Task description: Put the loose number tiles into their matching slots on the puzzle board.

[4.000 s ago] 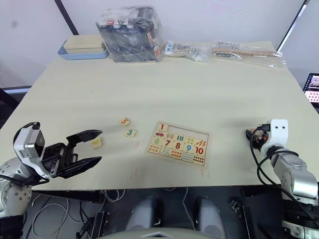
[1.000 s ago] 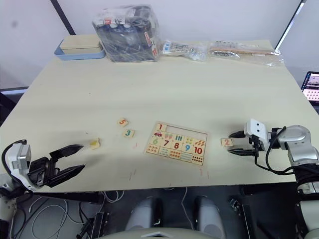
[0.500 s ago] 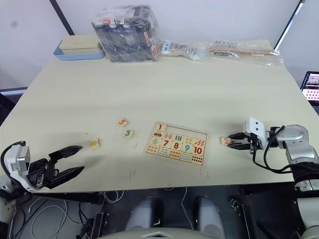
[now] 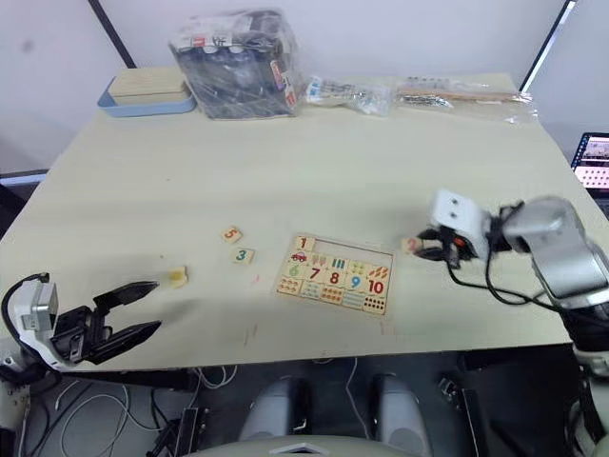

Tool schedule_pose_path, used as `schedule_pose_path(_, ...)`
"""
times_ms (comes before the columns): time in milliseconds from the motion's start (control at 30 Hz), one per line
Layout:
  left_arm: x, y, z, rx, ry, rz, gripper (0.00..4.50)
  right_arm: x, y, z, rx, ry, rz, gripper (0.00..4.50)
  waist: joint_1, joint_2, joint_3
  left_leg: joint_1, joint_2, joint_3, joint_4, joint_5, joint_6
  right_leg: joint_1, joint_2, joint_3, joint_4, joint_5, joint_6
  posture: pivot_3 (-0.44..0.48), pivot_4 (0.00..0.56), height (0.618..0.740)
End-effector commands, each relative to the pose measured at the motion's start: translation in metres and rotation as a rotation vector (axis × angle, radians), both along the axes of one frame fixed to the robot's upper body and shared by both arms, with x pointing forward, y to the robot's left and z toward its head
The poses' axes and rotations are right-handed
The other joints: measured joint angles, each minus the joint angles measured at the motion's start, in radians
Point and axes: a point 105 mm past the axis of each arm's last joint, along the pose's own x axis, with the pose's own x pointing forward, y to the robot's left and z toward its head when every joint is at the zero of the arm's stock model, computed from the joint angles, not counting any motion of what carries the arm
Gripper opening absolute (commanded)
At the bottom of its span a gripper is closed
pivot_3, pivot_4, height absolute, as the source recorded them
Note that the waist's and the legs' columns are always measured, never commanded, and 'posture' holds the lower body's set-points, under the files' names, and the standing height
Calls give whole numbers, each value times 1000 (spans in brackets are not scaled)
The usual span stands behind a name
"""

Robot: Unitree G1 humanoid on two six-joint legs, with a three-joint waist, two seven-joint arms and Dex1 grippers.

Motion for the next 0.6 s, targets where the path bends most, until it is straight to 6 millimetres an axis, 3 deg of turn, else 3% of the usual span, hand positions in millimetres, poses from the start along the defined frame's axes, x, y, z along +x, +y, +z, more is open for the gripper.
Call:
schedule_pose_path(33, -4, -1, 5, 0, -31, -33, 4500, -2, 24, 3, -94, 66, -57, 844, 0, 1, 0, 0, 1, 0, 0, 0, 0, 0, 0, -1, 0, 1, -3, 0, 150, 740)
schedule_pose_path(133, -3, 0, 5, 2, -32, -28, 4500, 8, 44, 10, -113, 121, -143, 844, 1, -2, -1, -2, 1, 1, -1, -1, -1, -2, -1, -1, 0, 2, -4, 0, 150, 740)
schedule_pose_path(333, -6, 1, 4, 2, -32, -23, 4500, 24, 65, 4, -212, 124, -192, 844, 0, -6, -4, -16, -1, 5, 2, 1, 2, -12, -2, -4, -1, 4, -6, 0, 150, 740)
schedule_pose_path(600, -9, 1, 4, 1, -40, -16, 4500, 36, 105, -5, -212, 132, -186, 844, -3, -6, -4, -15, 0, 5, 2, 1, 2, -11, -1, -6, 1, 6, -2, 0, 150, 740)
